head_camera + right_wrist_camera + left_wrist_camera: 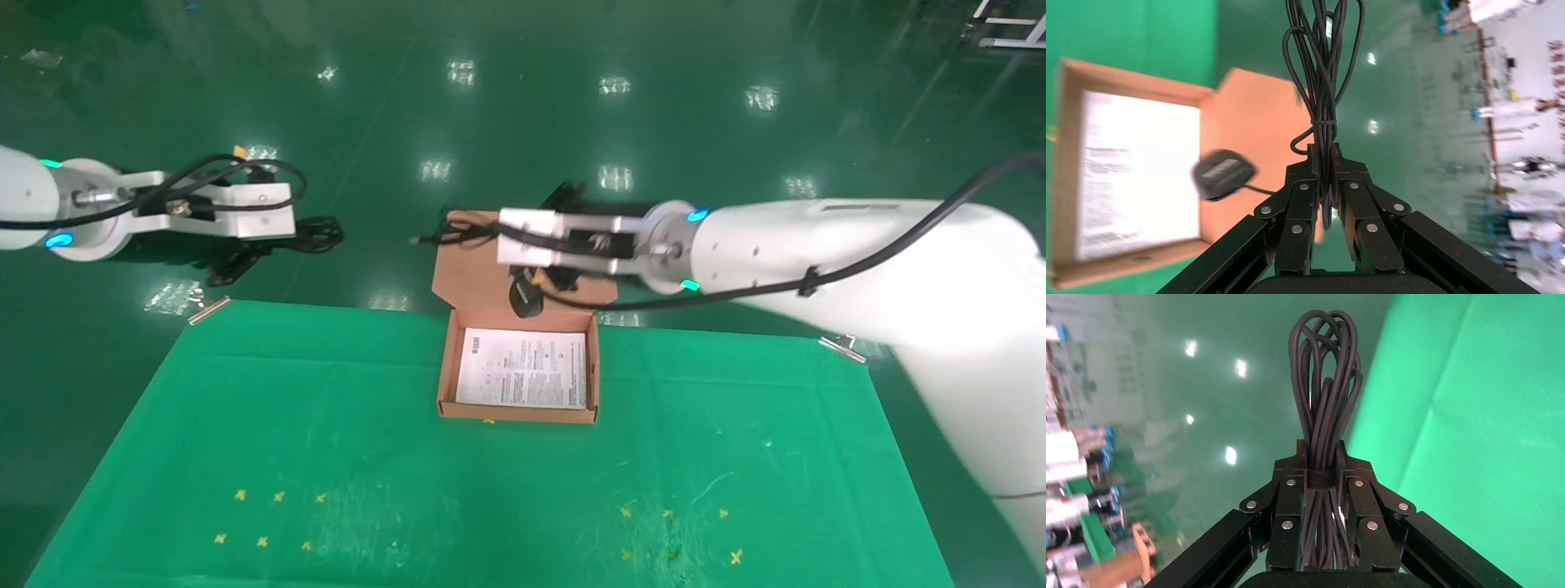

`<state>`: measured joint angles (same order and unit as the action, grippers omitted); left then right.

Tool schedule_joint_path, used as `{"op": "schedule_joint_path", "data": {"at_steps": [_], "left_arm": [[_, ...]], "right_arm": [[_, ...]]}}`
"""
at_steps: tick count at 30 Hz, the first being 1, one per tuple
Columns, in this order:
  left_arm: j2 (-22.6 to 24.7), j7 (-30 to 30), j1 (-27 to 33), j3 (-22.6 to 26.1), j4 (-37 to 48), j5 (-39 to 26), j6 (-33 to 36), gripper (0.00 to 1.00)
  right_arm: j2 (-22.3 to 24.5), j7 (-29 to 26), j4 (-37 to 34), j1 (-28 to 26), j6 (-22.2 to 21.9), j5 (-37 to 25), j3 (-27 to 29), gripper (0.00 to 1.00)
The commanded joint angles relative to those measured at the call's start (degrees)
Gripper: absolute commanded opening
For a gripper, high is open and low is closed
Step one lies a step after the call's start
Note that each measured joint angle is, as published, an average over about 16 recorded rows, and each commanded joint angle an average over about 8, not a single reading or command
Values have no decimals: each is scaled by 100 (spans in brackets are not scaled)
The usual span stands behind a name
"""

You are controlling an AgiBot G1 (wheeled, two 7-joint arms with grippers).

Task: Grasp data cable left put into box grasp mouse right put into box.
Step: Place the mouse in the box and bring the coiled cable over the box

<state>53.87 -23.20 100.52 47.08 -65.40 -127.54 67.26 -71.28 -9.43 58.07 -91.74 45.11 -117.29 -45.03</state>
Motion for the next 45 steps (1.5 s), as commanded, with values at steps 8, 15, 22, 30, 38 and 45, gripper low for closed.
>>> {"op": "schedule_joint_path", "data": {"at_steps": [8,15,22,30,38,45], "left_arm": [[-209,-655,-137,25,-602,-268,343,0],[-225,-718,-159,26,-679,-298,361,0],[-228,-731,-163,26,-694,-304,364,0],[-229,-734,-164,26,-698,-306,365,0],[-229,-735,-165,26,-699,-306,366,0],[-233,-735,-169,28,-705,-311,370,0]], "right_arm": [[-453,411,-646,206,-105,337,-135,0],[-597,621,-916,300,-279,777,-213,0],[-612,525,-1389,316,-521,990,-359,0],[-649,331,-1982,298,-711,1193,-611,0],[-674,217,-2234,233,-823,1487,-925,44],[-681,220,-2340,199,-879,1673,-1076,100]]}}
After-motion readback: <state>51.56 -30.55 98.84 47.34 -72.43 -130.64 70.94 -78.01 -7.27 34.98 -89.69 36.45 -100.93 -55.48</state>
